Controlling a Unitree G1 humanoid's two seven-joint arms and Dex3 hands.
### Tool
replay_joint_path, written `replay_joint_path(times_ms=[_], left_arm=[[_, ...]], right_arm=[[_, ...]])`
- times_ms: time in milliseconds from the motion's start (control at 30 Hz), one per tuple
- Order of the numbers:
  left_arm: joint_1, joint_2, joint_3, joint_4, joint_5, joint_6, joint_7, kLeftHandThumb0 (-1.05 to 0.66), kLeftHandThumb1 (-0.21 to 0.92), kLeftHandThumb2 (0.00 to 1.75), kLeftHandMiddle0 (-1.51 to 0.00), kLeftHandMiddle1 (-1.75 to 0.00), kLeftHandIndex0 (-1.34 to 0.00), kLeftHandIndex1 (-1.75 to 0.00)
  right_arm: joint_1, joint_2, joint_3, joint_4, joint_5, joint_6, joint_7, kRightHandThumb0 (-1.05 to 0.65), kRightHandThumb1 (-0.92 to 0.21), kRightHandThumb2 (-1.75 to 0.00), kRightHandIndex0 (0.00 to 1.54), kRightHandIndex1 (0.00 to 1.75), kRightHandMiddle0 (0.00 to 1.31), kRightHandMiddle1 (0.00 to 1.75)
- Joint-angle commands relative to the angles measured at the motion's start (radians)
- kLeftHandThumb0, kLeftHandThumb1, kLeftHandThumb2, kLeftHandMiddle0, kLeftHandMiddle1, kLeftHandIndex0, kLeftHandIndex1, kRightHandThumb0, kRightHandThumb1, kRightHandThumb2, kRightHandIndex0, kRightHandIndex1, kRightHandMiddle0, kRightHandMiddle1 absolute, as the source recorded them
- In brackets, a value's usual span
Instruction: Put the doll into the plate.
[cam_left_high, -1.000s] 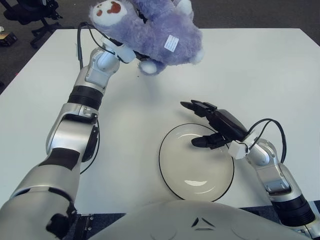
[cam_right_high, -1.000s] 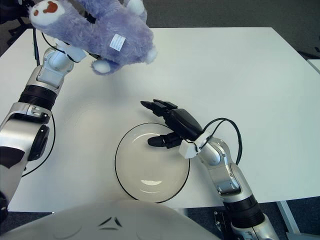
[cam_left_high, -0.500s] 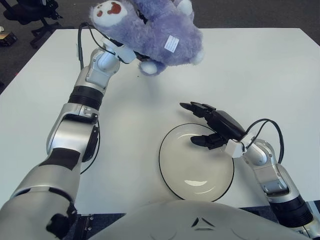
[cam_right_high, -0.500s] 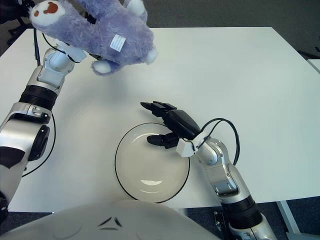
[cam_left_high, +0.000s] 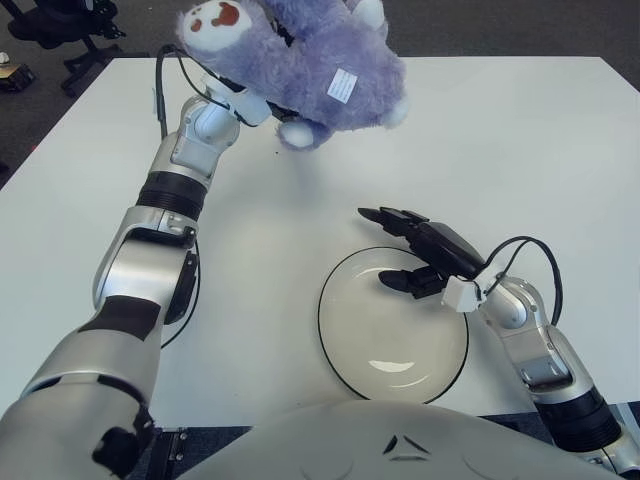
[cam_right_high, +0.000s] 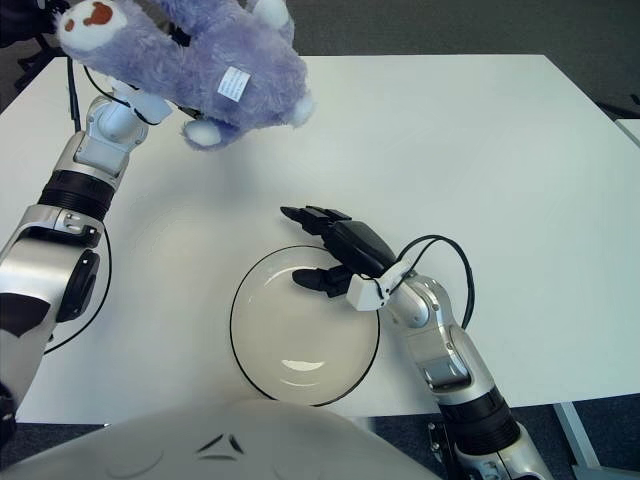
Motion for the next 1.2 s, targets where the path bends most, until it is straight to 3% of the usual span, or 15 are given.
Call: replay_joint_path(times_ms=[0, 400, 600, 833, 1167], left_arm=[[-0.003, 0.001, 0.013, -0.008, -0.014, -0.001, -0.004, 0.0, 0.21, 1.42, -0.71, -1.67, -0.47, -1.75], [0.0, 0.0, 0.014, -0.014, -0.027, 0.0, -0.019, 0.0, 0.22, 1.41, -0.71, -1.67, -0.46, -1.75], [0.002, -0.003, 0.015, -0.022, -0.04, 0.004, -0.031, 0.0, 0.22, 1.41, -0.71, -1.67, -0.46, -1.75], [0.005, -0.004, 0.014, -0.03, -0.045, 0.008, -0.035, 0.0, 0.22, 1.41, -0.71, -1.67, -0.46, -1.75], [0.013, -0.005, 0.016, -0.046, -0.045, 0.013, -0.036, 0.0, 0.22, 1.4, -0.7, -1.67, -0.46, -1.75]], right_arm=[[-0.019, 0.003, 0.006, 0.023, -0.019, 0.032, 0.008, -0.54, -0.92, -0.78, 0.21, 0.0, 0.2, 0.05], [-0.06, 0.007, 0.011, 0.101, -0.008, 0.009, -0.016, -0.54, -0.92, -0.78, 0.19, 0.0, 0.2, 0.04], [-0.103, 0.02, 0.018, 0.244, -0.008, -0.08, -0.091, -0.55, -0.92, -0.79, 0.19, 0.0, 0.2, 0.04], [-0.124, 0.03, 0.015, 0.308, -0.01, -0.134, -0.141, -0.56, -0.92, -0.8, 0.19, 0.0, 0.2, 0.04], [-0.188, 0.056, 0.015, 0.363, -0.033, -0.101, -0.162, -0.58, -0.92, -0.81, 0.21, 0.01, 0.22, 0.04]])
